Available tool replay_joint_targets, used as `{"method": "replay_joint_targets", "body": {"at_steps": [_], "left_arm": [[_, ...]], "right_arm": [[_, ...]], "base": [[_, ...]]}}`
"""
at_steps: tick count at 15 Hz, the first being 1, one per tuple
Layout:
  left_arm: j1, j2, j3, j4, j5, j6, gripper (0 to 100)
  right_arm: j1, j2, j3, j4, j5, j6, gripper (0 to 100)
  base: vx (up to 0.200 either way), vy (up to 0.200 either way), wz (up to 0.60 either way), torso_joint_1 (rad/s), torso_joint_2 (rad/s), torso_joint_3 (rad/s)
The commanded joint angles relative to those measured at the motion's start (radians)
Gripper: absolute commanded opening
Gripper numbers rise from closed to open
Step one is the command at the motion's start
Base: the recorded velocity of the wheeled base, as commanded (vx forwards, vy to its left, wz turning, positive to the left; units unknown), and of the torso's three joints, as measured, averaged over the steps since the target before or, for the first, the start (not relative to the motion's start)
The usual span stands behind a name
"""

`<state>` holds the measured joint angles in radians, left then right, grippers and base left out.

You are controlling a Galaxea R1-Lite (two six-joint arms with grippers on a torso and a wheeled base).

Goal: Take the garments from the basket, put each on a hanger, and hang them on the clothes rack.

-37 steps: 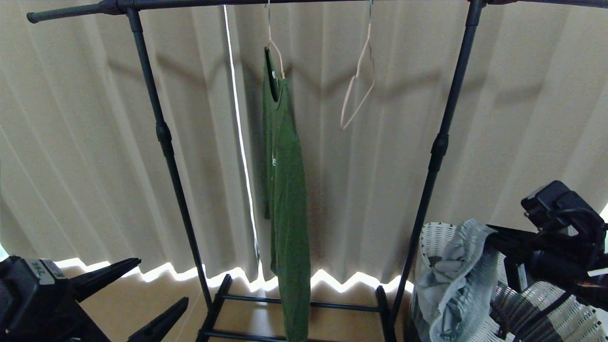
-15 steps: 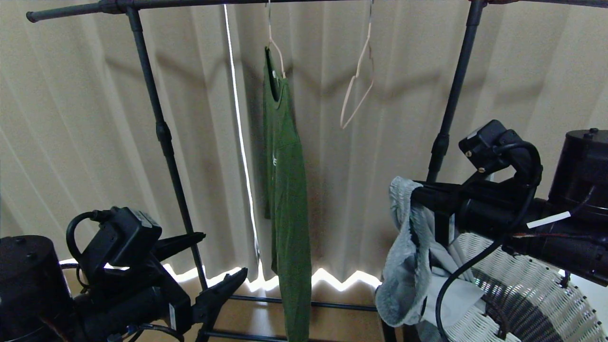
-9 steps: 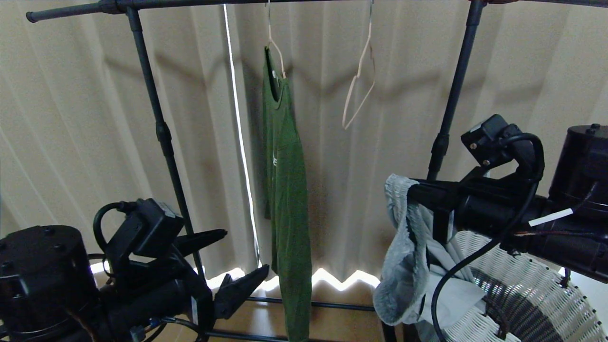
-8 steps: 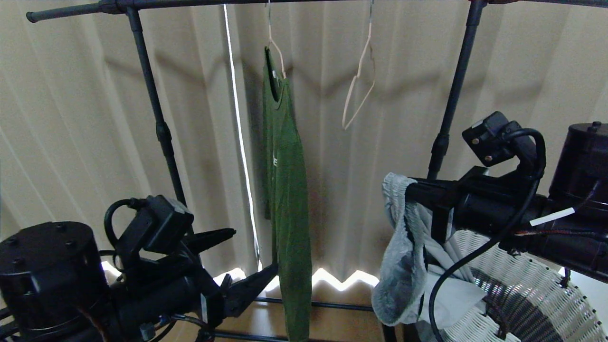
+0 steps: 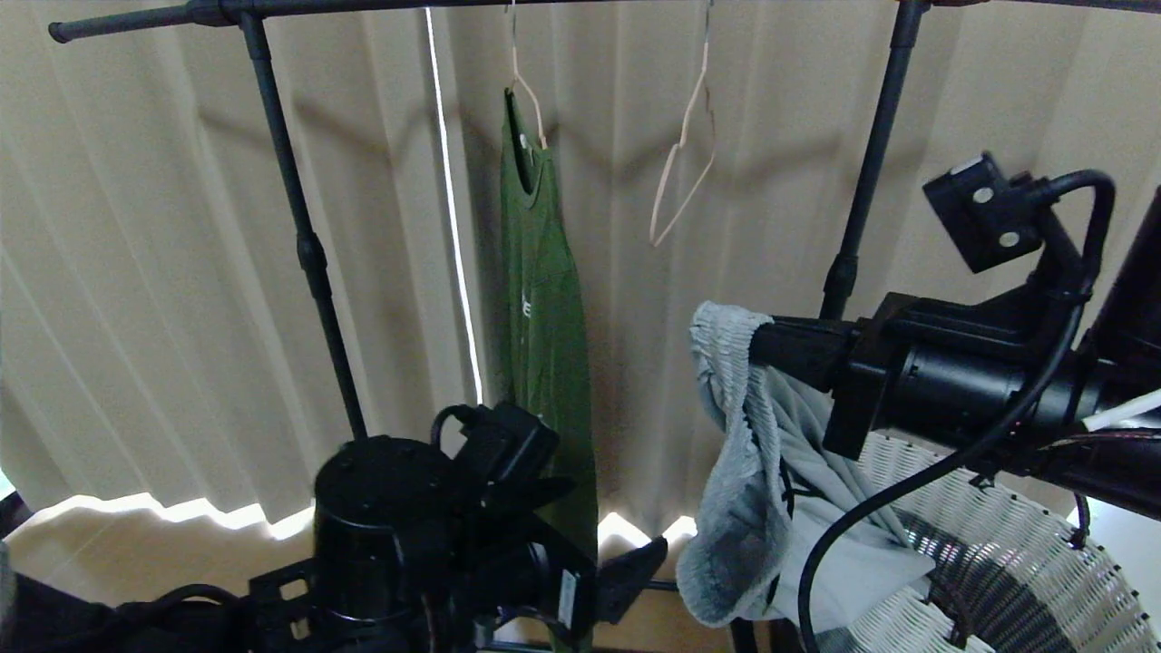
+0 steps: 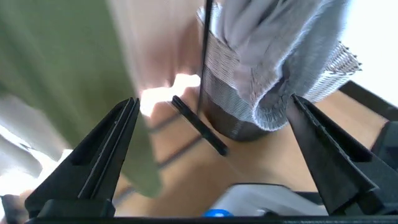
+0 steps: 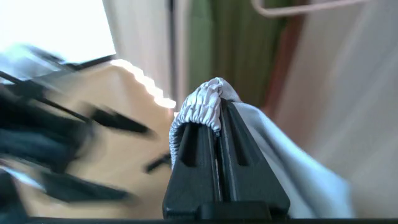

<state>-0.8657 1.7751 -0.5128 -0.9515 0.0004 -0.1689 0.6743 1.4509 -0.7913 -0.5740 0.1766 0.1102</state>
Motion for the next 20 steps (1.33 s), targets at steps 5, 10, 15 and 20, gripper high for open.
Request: {"method": "replay_joint_targets", "body": {"at_steps": [5,10,15,20], "left_arm": [[-0.075,0.167,-0.09,-0.027,0.004,-0.156,100],[-0.067,0.188,-0.096,-0.03,0.003,-0.169,100],[-0.065,0.187,-0.095,-0.026,0.003,-0.165,0],[-0.064,0.107,0.007,-0.041,0.069,-0.142,0]], "right_arm": [[0.007,-0.098,0.001,0.002,0.046,0.006,0],[0.007,-0.122,0.003,0.0,0.09,0.011,0],[0.005,-0.139,0.004,-0.043,0.118,0.023,0],[-0.035,-0.116,0.035,-0.055,0.119,0.029,0]], "base": [[0.0,0.0,0.0,0.0,0.0,0.0],[0.0,0.0,0.0,0.0,0.0,0.0],[0.0,0.0,0.0,0.0,0.0,0.0],[0.0,0.0,0.0,0.0,0.0,0.0]]}}
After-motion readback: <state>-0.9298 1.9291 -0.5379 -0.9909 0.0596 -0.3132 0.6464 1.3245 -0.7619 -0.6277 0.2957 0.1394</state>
